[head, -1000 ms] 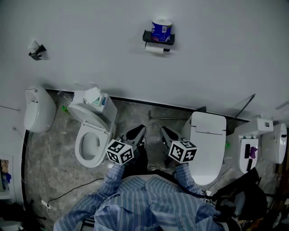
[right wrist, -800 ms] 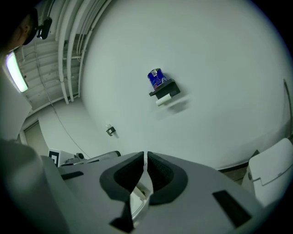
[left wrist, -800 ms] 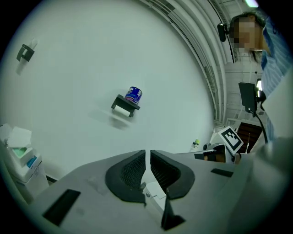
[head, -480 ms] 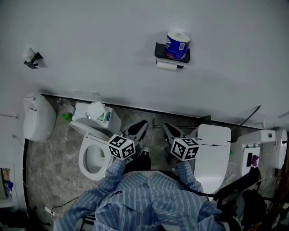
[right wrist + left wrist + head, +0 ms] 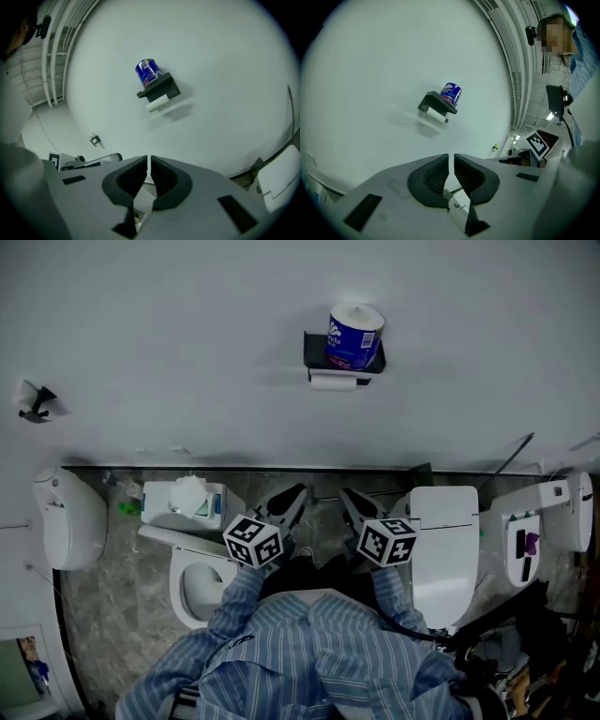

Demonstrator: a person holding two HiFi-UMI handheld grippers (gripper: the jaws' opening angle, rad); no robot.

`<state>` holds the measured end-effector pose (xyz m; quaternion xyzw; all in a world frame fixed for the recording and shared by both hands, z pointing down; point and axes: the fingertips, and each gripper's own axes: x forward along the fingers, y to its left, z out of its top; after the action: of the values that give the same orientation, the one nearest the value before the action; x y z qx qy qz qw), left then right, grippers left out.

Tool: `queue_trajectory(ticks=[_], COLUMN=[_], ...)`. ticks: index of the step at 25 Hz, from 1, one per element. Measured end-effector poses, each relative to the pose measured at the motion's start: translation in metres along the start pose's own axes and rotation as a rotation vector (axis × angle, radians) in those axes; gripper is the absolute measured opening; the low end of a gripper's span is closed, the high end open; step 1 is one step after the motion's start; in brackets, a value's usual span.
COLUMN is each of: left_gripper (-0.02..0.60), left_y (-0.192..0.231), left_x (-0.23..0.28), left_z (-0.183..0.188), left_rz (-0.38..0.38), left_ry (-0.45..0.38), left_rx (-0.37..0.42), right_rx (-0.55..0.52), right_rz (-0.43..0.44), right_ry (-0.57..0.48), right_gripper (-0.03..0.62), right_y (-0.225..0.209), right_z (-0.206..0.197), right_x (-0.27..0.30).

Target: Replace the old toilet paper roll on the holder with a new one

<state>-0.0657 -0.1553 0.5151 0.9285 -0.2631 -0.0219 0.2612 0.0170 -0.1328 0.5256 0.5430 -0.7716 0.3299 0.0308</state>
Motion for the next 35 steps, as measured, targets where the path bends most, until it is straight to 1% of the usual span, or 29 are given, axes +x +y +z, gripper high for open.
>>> queue_trajectory(ticks=[3, 6, 7, 9, 10, 13, 18, 19, 21, 22, 24, 29, 33, 35], left_gripper=[0.017, 0.021, 0.035, 0.093, 0.104, 0.112, 0.122, 0.137, 0.211, 0.223, 0.224, 0.224, 0.224, 0.228], left_y=[0.007, 0.009, 0.008, 0.008, 0.009, 0.013, 0.017, 0.02, 0.026, 0.029, 0.035, 0.055, 0.068, 0.072], left_x=[0.01, 0.019, 0.022, 0.03, 0.034, 0.05, 0.085, 0.092, 0.106, 0.113, 0.126, 0.156, 0.172, 0.174], left_z=[0.002, 0.006, 0.007, 0.007, 0.007, 0.011, 0.029, 0.034, 0.044, 0.049, 0.061, 0.099, 0.116, 0.122], left_rz=[-0.008, -0.019, -0.027, -0.041, -0.042, -0.03, -0.023, -0.015, 0.004, 0.01, 0.018, 0.028, 0.055, 0.066], left_ry=[0.004, 0.004, 0.005, 0.017, 0.024, 0.028, 0.009, -0.004, -0.028, -0.039, -0.076, -0.216, -0.274, -0.307], left_rx=[-0.014, -0.012, -0.008, 0.0, 0.001, -0.007, -0.053, -0.057, -0.062, -0.068, -0.106, -0.257, -0.331, -0.382], right_rx=[0.008, 0.015, 0.015, 0.012, 0.009, 0.004, -0.009, -0.014, -0.03, -0.04, -0.059, -0.067, -0.068, -0.067], right_rz=[-0.021, -0.026, -0.023, -0.012, -0.005, 0.012, 0.034, 0.043, 0.066, 0.076, 0.092, 0.122, 0.149, 0.165], right_ry=[0.001, 0.008, 0.012, 0.02, 0.024, 0.032, 0.031, 0.032, 0.036, 0.039, 0.046, 0.067, 0.079, 0.084], right_gripper=[0.027, 0.026, 0.027, 0.028, 0.026, 0.028, 0.026, 0.027, 0.028, 0.027, 0.026, 0.026, 0.028, 0.026], right_y=[-0.008, -0.013, -0.014, -0.016, -0.018, -0.027, -0.049, -0.052, -0.058, -0.061, -0.069, -0.092, -0.103, -0.106], right_z=[0.004, 0.007, 0.008, 0.01, 0.012, 0.022, 0.05, 0.055, 0.066, 0.072, 0.081, 0.097, 0.108, 0.111], right_x=[0.004, 0.009, 0.011, 0.016, 0.019, 0.025, 0.033, 0.035, 0.039, 0.041, 0.046, 0.054, 0.059, 0.062])
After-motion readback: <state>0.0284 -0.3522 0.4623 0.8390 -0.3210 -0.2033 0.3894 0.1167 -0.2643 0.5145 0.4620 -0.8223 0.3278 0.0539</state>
